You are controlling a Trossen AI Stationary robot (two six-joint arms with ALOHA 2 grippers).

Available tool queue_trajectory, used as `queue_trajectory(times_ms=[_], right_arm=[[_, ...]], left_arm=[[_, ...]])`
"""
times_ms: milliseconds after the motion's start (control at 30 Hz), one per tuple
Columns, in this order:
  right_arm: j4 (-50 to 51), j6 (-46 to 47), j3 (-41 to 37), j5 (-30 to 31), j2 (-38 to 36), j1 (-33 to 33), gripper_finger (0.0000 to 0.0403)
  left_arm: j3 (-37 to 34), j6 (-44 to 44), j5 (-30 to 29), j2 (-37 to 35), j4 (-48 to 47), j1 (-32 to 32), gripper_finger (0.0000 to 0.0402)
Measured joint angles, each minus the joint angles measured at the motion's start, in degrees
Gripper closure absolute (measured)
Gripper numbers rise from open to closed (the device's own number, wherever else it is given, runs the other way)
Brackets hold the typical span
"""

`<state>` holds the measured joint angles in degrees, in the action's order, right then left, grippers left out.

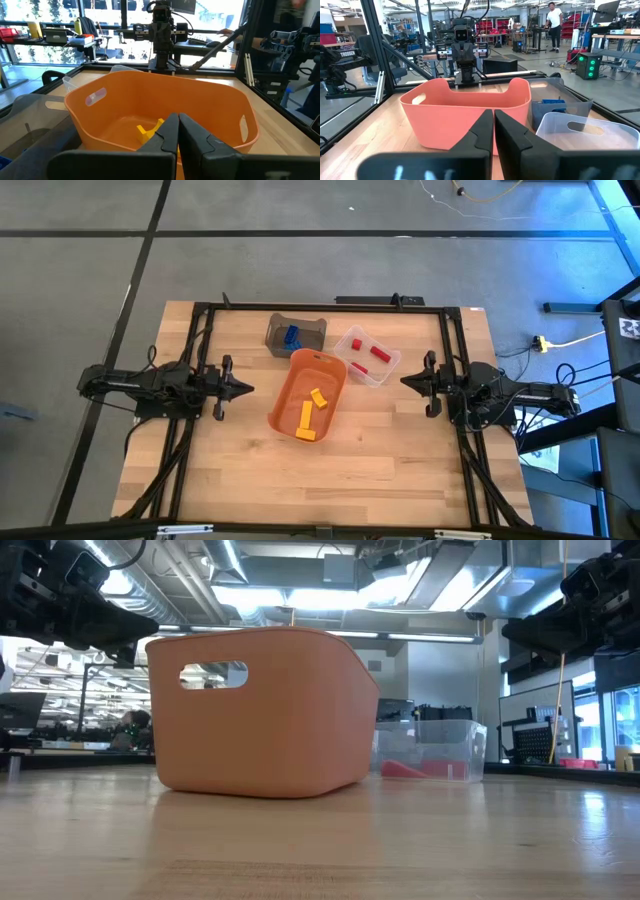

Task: Sort & place blocks by color
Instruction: Return to Home Position

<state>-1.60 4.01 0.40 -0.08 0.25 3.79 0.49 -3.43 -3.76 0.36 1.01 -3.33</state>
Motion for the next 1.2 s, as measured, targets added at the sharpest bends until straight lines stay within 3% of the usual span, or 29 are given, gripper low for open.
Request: queue_trajectory(times_ms=[633,1200], right_arm=[[0.01,0.0,0.02,0.0,0.0,0.0,0.0384],[0.01,-0.02,0.02,0.0,0.0,0.0,0.0384]], left_arm=[[0.0,-0.01,0.01,0.0,-0.01,0.0,0.0376],[0.0,0.01,0.01,0.0,0.01,-0.02,0.0399]])
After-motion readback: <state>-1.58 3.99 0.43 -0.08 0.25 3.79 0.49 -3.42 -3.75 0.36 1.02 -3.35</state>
